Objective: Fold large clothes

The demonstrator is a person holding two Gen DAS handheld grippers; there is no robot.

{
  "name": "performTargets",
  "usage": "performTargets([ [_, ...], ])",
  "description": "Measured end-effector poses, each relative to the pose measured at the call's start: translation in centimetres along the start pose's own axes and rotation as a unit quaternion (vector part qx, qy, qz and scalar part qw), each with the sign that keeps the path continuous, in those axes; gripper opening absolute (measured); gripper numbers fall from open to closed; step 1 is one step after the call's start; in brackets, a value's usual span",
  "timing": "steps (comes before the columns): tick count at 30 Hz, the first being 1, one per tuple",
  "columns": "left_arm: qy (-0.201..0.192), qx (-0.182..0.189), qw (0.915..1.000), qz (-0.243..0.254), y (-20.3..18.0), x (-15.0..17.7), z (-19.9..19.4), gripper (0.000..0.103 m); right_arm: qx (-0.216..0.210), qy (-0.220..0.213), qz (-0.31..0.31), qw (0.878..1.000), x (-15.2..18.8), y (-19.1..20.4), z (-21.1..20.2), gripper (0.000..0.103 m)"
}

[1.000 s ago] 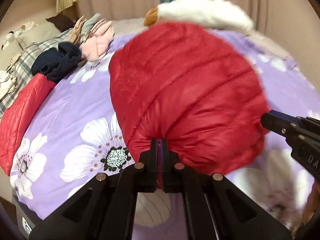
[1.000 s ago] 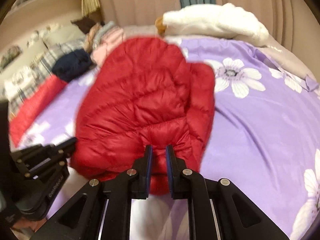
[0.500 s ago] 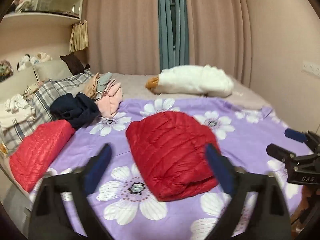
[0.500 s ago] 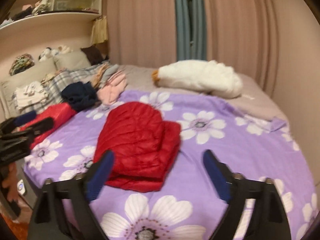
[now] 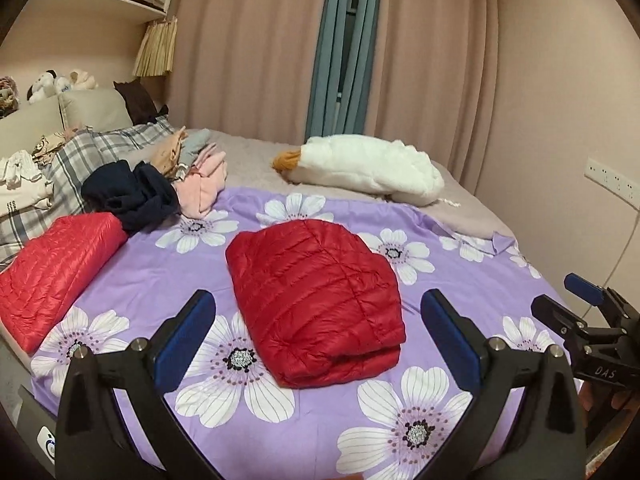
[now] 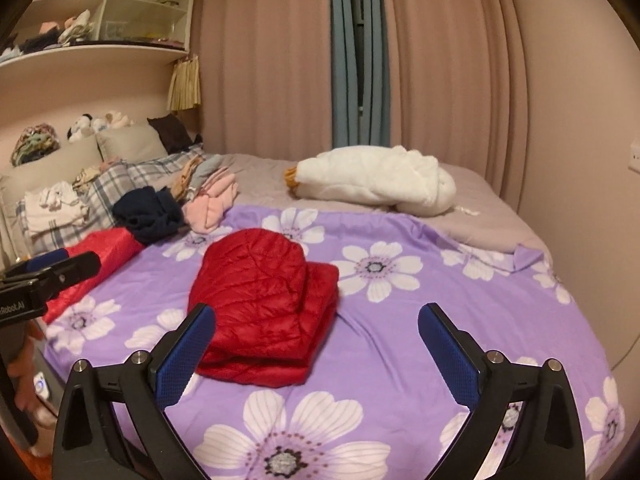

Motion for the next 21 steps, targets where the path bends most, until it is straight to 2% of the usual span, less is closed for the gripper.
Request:
performTargets([
  [5,-0.021,-0.020,0.9995,0.010,0.3,-0.1,-0.9,0.103,-0.006,-0.001,0.020,1.000,-0.2,-0.4,-0.2,0.100],
  [8,-0.029,-0.011,0.9995,-0.007,0.4,-0.1,-1.4,0.103,-0.001,0.002,0.024,1.000,-0.1,-0.5,-0.1,0.100],
  [11,-0.022,0.003,0.9997,0.001,0.2,-0.1,-1.3,0.103,0.003,0.000,0.025,1.000,-0.1,-0.4,-0.1,0.100],
  [21,-0.015,-0.007,0.9998,-0.010,0.9,0.0,-1.2,0.103,0.009,0.012,0.000,1.000,0.4,0.7,0.5,0.100],
])
Point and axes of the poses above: each gripper's, at about its wrist camera, not at the fingertips, and z roughly the way its jaws point, y to its left, x to its underside, the point moved 9 cm from there along z, roughly the way its jaws point, and after that the axes turned 14 degrees about x, right-handed, at the moved point
